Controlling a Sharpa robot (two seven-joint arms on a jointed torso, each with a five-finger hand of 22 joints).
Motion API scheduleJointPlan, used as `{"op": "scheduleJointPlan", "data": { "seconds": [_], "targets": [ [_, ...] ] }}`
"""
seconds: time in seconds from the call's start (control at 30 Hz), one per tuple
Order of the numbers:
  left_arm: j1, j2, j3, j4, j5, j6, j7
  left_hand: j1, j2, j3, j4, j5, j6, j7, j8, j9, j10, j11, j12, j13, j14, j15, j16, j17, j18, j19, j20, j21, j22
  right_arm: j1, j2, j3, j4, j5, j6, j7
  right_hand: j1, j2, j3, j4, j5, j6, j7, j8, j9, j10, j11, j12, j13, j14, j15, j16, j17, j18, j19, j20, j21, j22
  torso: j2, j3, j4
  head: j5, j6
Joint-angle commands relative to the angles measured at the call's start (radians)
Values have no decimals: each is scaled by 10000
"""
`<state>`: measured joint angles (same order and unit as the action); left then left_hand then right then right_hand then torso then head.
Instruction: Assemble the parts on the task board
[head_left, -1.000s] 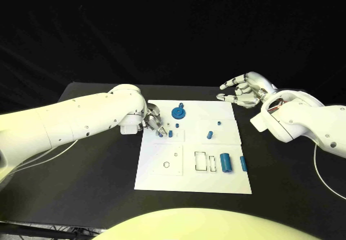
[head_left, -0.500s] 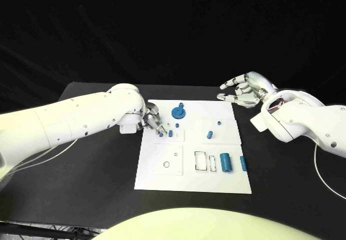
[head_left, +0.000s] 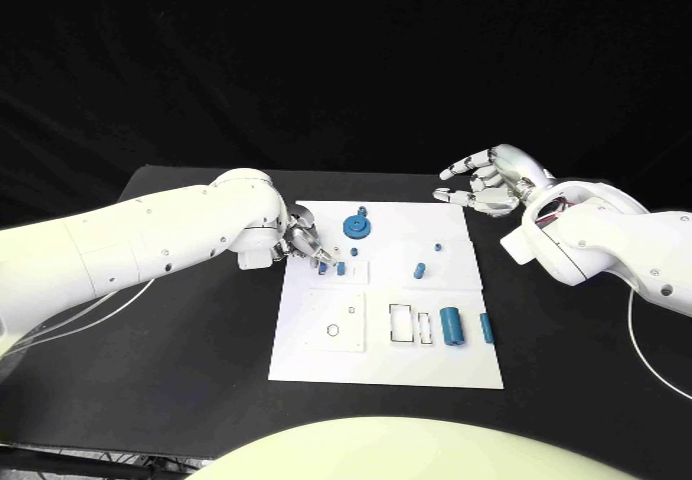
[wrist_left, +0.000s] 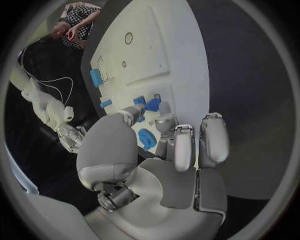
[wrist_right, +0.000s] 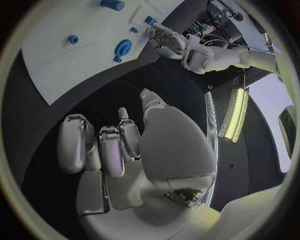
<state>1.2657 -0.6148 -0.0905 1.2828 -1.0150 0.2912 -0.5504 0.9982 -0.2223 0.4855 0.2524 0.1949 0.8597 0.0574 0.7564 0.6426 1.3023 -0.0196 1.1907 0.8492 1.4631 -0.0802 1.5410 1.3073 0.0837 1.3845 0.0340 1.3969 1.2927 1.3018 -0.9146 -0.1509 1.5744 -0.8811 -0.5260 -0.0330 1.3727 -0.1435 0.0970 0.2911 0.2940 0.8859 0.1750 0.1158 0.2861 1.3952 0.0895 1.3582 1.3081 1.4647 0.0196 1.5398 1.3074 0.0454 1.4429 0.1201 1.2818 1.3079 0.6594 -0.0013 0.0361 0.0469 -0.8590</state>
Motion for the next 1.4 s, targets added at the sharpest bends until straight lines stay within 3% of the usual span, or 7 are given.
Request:
{"op": "scheduleJointPlan", "data": {
  "seconds": [0.03, 0.23, 0.43, 0.57, 0.73, 1.2, 1.4],
  "targets": [
    [-7, -14, 8, 32, 354, -133, 31, 64, -49, -93, 15, -28, 74, -31, -15, -5, -56, 22, -38, -29, 896, 74, -36, 2004, -137, -2, 49, -36, -10, -5, -3, 1, 9, -92, 63, 117, -79, -46, -14, -13, 52, 2, -12, 61, -10, -76, -15, -38, 527, 832, -68, -62, 1673, 189, -54, -42, -47, 1109, -4, 2, 1, 7, 2],
    [-7, -47, 17, 49, 361, -127, 34, 98, -36, -124, 33, -23, 77, -32, -22, -7, -68, 22, -50, -52, 894, 74, -39, 1998, -132, -16, 50, -50, -31, -5, -5, 1, 4, -92, 65, 114, -101, -41, -16, -14, 51, 1, -12, 66, -16, -67, -15, -27, 534, 837, -68, -55, 1694, 185, -45, -42, -33, 1119, -4, -4, -6, 6, 14],
    [-7, -83, 30, 85, 443, -133, 35, 817, 290, -264, 58, 35, 105, -55, -98, -27, -82, 3, -46, -61, 897, 63, -34, 2007, -133, -11, 45, -53, -19, -5, -6, 1, 1, -95, 66, 108, -100, -38, -14, -16, 53, 2, -13, 68, -17, -65, -16, -25, 535, 838, -68, -54, 1697, 186, -47, -42, -40, 1116, 1, -5, 6, -5, 13],
    [-7, -98, 32, 109, 671, -92, 46, 2007, 753, 230, -419, 68, 37, -111, -216, -66, -131, -50, -84, -110, 891, 24, -46, 1988, -119, -51, 21, -95, -65, -5, -3, 1, -1, -102, 72, 103, -100, -38, -14, -16, 53, 2, -13, 68, -17, -65, -16, -25, 535, 838, -68, -54, 1697, 186, -47, -42, -40, 1116, 2, -9, 10, -9, 13],
    [-7, -120, 32, 136, 1028, -73, 65, 2909, 882, 1278, -1143, 41, -136, -42, -314, -56, -160, -12, -141, -162, 892, 60, -45, 1993, -111, -92, 27, -131, -100, -6, 1, 1, -6, -110, 84, 97, -96, -35, -10, -19, 54, 3, -13, 69, -18, -63, -16, -23, 536, 838, -68, -55, 1694, 188, -50, -43, -47, 1113, 3, -10, 7, -9, 2],
    [-6, -319, 77, 256, 1610, -119, 94, 2896, 952, 1801, -1347, -54, -235, 66, -292, 22, -173, 85, -140, -132, 881, 134, -62, 1963, -93, -156, 78, -185, -171, -8, 5, 1, -9, -117, 87, 101, -96, -35, -10, -19, 54, 3, -13, 69, -18, -63, -16, -23, 536, 838, -68, -55, 1694, 188, -50, -43, -47, 1113, 1, 3, 1, -4, 7],
    [6, -515, 216, 347, 1816, 162, 86, 2784, 1019, 1940, -1390, -295, -269, 90, -252, 86, -195, 110, -148, -159, 874, 160, -72, 1945, -81, -190, 105, -216, -210, -9, 2, 1, -9, -117, 85, 105, -96, -35, -10, -19, 54, 3, -13, 69, -18, -63, -16, -23, 536, 838, -68, -55, 1694, 188, -50, -43, -47, 1113, -10, 6, 9, -8, 21]
  ]
}}
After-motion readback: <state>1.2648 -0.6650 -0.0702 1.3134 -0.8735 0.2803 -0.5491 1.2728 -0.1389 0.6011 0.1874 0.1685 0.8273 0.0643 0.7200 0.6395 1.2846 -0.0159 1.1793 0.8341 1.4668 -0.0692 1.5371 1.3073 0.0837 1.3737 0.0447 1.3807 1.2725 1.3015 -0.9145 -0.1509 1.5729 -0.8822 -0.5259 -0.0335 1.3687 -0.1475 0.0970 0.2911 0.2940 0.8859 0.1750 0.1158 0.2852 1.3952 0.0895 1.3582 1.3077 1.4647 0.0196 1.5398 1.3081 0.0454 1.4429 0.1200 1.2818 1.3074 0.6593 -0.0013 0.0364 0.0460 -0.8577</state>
